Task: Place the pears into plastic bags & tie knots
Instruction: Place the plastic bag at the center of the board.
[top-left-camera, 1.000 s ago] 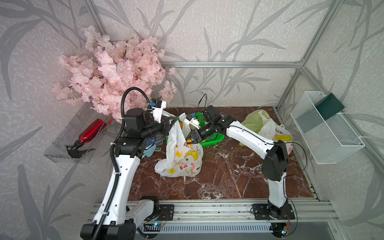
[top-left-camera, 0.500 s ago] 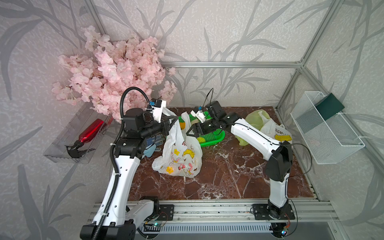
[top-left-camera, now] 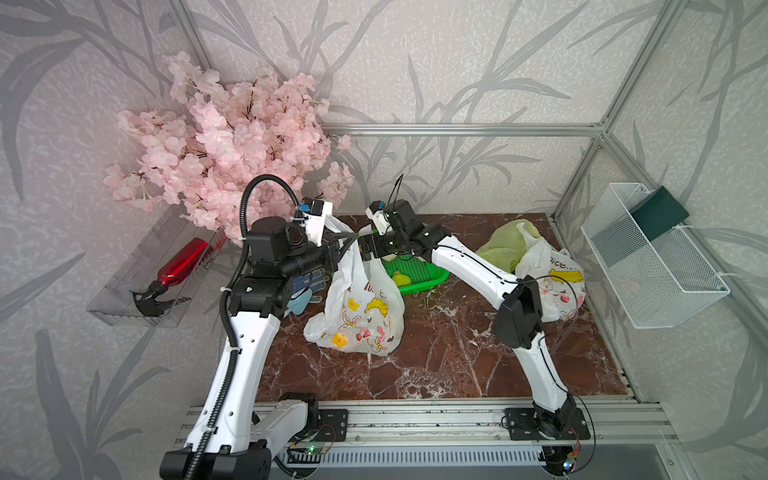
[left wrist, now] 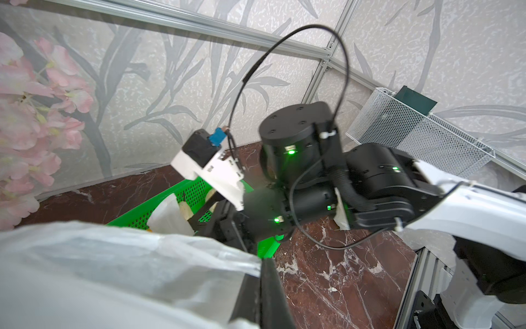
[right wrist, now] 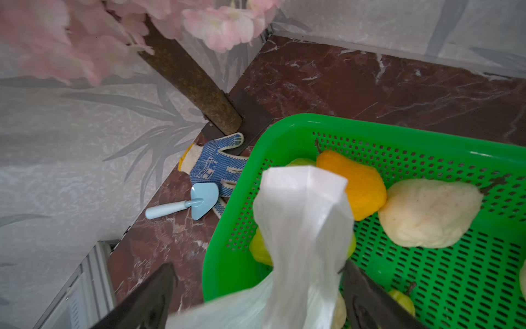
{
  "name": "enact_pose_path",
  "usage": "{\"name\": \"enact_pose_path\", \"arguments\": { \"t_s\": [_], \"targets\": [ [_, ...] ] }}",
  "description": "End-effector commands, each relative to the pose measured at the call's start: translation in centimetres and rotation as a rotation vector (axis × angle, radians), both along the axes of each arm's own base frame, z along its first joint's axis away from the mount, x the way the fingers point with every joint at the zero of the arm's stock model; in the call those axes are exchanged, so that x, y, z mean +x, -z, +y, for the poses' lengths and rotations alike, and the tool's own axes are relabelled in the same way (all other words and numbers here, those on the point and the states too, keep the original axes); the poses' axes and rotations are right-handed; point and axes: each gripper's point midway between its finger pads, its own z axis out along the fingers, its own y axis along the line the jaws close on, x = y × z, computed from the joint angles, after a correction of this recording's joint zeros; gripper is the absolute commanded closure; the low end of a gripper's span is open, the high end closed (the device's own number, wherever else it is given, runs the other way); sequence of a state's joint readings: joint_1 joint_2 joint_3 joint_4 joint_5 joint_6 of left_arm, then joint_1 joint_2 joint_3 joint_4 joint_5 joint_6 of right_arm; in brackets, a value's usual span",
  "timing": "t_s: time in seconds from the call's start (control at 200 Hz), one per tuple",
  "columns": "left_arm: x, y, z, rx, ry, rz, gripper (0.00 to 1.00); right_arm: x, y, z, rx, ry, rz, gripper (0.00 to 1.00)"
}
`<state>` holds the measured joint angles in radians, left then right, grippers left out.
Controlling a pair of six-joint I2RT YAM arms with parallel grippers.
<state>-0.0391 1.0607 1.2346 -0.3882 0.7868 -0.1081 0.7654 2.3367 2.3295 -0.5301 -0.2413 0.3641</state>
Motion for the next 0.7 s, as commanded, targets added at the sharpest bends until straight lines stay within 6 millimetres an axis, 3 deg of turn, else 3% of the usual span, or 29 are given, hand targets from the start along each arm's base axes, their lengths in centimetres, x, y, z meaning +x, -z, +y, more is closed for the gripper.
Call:
{"name": "enact_pose_path", "arguments": {
  "t_s": [0.0, 0.045, 0.105, 0.155, 0.275, 0.375, 0.49, 0.625, 0.695],
  "targets": [
    [-0.3, -0.4, -0.3, -0.007, 0.015, -0.023, 1.0, 2.3, 1.6, 0.4, -0.038, 0.031, -0.015, 0.13],
    [-0.3, -0.4, -0.2, -0.008, 0.013, -0.022, 1.0, 2.7, 1.5, 0.8, -0.03, 0.022, -0.019, 0.23],
    [-0.2, -0.4, -0.1, -0.005, 0.005, -0.021, 1.0, 2.6, 0.1, 0.7, -0.014, 0.006, -0.024, 0.48],
    [-0.3, -0.4, 0.0, 0.001, -0.004, -0.022, 1.0, 2.3, -1.3, -0.2, -0.027, 0.0, -0.036, 0.63],
    [-0.2, -0.3, 0.7, 0.002, -0.056, -0.024, 1.0, 0.8, -4.5, -2.9, -0.063, -0.006, -0.065, 0.87],
    [0.2, 0.1, 1.6, -0.007, -0.131, 0.0, 1.0, -0.9, -6.9, -6.1, -0.05, 0.024, -0.106, 0.95],
    [-0.5, 1.0, 1.5, -0.01, -0.144, 0.041, 1.0, -3.2, -8.2, -11.2, -0.057, 0.08, -0.136, 0.96],
    [-1.7, 2.6, -0.7, 0.007, -0.08, 0.113, 1.0, -5.0, -7.9, -17.5, -0.174, 0.148, -0.12, 0.96],
    [-2.0, 3.6, -2.0, 0.007, -0.047, 0.15, 1.0, -5.9, -9.9, -20.4, -0.205, 0.193, -0.154, 0.96]
  ]
}}
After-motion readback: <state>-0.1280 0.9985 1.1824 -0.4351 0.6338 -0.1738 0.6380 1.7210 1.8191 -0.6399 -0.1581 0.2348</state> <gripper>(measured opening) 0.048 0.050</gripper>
